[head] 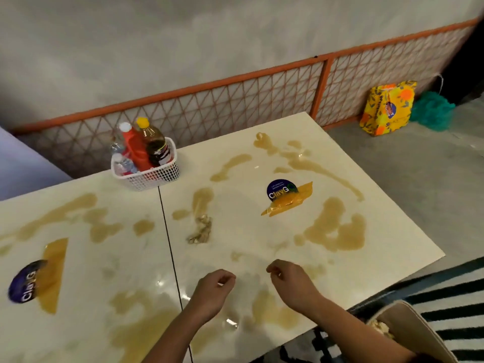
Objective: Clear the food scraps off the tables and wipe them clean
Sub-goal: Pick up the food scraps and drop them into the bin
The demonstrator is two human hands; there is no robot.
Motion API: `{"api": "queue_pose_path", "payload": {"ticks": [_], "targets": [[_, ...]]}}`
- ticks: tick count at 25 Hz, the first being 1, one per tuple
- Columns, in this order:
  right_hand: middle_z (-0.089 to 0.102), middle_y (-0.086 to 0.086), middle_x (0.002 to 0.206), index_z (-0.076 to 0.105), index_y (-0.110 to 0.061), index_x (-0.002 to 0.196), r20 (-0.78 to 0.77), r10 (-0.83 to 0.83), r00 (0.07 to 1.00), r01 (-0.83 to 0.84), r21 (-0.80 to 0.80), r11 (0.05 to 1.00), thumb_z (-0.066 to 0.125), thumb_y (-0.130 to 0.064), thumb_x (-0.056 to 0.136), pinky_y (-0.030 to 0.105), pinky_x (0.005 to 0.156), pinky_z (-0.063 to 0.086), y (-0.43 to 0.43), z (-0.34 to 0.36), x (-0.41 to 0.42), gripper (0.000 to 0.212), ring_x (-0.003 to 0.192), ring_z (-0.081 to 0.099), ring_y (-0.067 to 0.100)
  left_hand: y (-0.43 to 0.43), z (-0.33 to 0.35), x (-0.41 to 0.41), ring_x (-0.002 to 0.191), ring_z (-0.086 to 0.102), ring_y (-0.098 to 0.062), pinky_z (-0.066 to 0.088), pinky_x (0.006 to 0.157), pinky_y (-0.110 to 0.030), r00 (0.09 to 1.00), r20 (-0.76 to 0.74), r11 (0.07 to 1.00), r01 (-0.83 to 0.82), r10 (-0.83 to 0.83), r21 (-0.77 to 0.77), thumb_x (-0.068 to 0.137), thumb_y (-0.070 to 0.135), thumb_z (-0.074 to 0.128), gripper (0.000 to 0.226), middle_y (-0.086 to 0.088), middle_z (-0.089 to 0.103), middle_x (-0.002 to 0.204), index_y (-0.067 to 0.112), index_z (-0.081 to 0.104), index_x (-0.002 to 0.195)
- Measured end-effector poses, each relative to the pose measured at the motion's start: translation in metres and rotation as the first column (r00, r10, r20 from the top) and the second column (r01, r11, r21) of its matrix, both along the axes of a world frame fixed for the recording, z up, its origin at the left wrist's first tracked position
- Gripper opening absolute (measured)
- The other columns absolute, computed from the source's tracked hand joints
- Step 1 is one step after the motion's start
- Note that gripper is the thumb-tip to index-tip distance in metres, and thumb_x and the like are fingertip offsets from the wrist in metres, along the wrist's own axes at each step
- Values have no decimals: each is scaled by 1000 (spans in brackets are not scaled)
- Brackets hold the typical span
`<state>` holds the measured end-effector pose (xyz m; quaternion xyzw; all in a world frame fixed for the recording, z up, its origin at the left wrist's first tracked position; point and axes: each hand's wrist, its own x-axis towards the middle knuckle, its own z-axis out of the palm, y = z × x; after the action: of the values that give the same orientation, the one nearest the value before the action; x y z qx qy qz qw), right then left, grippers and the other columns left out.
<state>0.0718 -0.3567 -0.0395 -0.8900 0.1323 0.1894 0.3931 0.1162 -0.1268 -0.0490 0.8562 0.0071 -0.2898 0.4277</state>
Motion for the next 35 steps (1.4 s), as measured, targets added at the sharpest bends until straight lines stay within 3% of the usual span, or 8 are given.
{"api": "queue_pose_path", "payload": {"ticks": [6,11,19,23,25,27,31,35], "targets": [[57,9,138,54,-18,141,-106,495,863,-506,-212,836,45,-26,100,35,105,44,87,-35,86,43,126,54,28,67,-9,-5,85,63,7,43,71,-9,990,10,990,-138,137,21,96,35,60,12,17,70,95,36,70,92],[45,12,139,26,-34,155,-217,460,861,-503,-223,835,47,-29,95,45,102,46,142,-48,140,64,128,48,36,108,-20,-16,78,62,9,43,67,-9,978,3,978,-210,210,1,96,32,60,12,18,70,93,33,71,92],[47,0,143,46,-31,144,-251,378,891,-441,-283,852,50,-25,91,38,101,44,175,-55,168,52,130,47,29,156,-38,-25,79,64,3,45,72,-12,978,13,978,-207,207,-2,94,31,61,11,18,71,90,32,72,91],[70,-3,105,69,-22,106,-96,230,969,-241,-125,963,62,-35,91,22,80,50,184,-42,128,22,100,65,16,159,-41,2,80,65,3,50,76,-16,984,14,983,-180,180,-18,94,30,60,13,19,71,89,31,72,91],[69,-8,81,68,-24,87,-81,72,994,-72,9,997,73,-38,84,11,61,42,180,-31,98,15,76,63,4,151,-41,23,82,64,3,49,75,-14,992,48,993,-117,116,15,96,30,59,13,18,69,89,29,72,96],[71,-4,74,67,-23,80,-132,-36,991,50,108,993,76,-38,81,14,57,42,168,-28,66,17,65,61,2,141,-46,48,84,63,1,49,75,-16,994,107,997,-38,31,63,96,31,57,15,16,68,90,26,71,97],[69,8,72,70,-6,97,-292,-339,894,422,298,856,65,-6,93,33,60,50,121,-33,17,6,62,60,15,113,-67,104,96,63,-16,51,81,-29,965,247,977,38,-90,209,95,28,55,15,4,64,101,25,68,104],[52,16,63,70,4,68,-364,-581,728,684,338,646,60,0,98,32,56,43,73,-31,-14,31,59,46,23,90,-81,144,103,57,-25,54,82,-39,862,431,925,104,-266,364,91,19,57,32,-1,59,112,28,64,121]]}}
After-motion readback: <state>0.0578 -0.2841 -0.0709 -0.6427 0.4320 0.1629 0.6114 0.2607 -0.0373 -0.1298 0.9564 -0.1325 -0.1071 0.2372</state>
